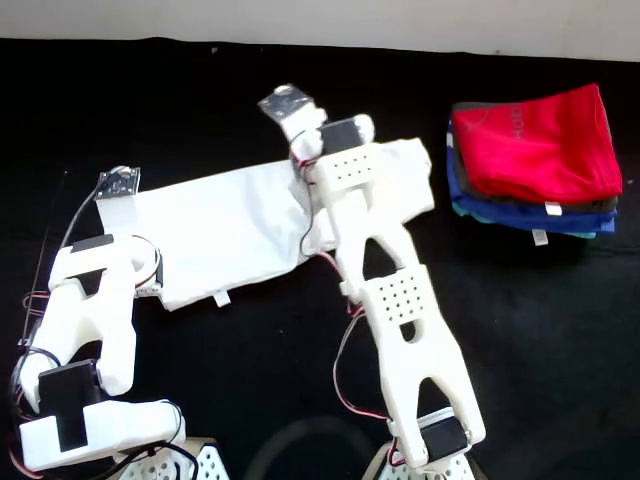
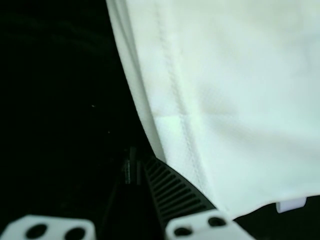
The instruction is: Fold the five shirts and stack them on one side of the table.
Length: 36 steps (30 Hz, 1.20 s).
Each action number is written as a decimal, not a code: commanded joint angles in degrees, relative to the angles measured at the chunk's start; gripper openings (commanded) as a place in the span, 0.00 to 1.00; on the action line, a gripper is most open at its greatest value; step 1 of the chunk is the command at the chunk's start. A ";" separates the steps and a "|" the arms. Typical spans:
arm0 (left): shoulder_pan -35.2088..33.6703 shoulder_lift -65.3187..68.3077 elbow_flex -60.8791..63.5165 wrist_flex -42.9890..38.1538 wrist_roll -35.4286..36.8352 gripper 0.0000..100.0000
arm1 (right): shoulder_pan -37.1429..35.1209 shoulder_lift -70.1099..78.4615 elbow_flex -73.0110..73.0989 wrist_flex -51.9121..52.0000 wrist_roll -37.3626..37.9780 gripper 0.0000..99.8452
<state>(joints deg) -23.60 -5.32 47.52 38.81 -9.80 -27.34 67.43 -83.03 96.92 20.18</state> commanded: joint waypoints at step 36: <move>-1.10 -0.13 -0.66 -0.79 0.35 0.01 | 13.23 -74.33 84.44 -22.11 -12.40 0.01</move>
<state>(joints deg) -23.60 -5.32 47.52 38.81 -9.80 -16.62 8.62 -25.36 90.07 8.48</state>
